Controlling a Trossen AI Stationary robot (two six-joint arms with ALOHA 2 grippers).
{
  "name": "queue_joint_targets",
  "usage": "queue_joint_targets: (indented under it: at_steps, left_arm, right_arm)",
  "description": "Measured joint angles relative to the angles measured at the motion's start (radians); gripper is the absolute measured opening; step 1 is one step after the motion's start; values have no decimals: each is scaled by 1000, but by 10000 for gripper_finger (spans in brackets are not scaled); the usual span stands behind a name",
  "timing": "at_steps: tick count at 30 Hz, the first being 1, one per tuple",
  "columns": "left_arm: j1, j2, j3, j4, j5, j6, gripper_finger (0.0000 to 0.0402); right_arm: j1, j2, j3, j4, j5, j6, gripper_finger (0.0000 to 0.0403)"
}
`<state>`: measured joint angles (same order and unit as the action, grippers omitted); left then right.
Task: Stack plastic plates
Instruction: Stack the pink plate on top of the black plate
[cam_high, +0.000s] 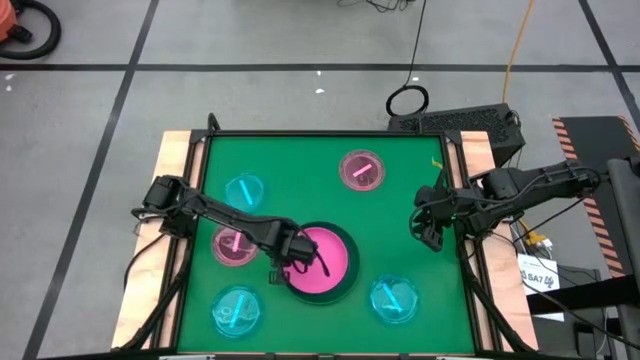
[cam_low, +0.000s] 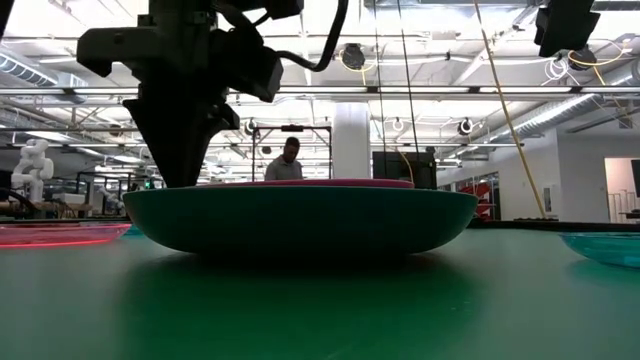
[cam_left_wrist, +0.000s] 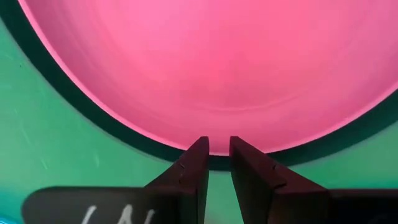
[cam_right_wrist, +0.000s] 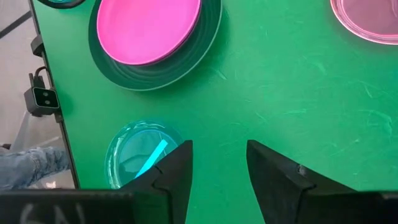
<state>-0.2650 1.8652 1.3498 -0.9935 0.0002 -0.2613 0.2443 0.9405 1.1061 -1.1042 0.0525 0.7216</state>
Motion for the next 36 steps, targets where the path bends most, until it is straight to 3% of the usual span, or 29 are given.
queue_joint_targets:
  at_steps: [5, 20, 32, 36]
  left_arm:
    - [-3, -2, 16, -57, 7, 34, 69]
    - [17, 49, 10, -22, 37, 47, 69]
    - [37, 49, 15, 185, 59, -32, 69]
    - [46, 49, 16, 152, 59, -98, 69]
  right_arm:
    - [0, 0, 0, 0, 1, -1, 146]
    - [0, 0, 0, 0, 3, -1, 146]
    - [0, 0, 0, 0, 3, -7, 146]
    - [0, 0, 0, 0, 3, -1, 146]
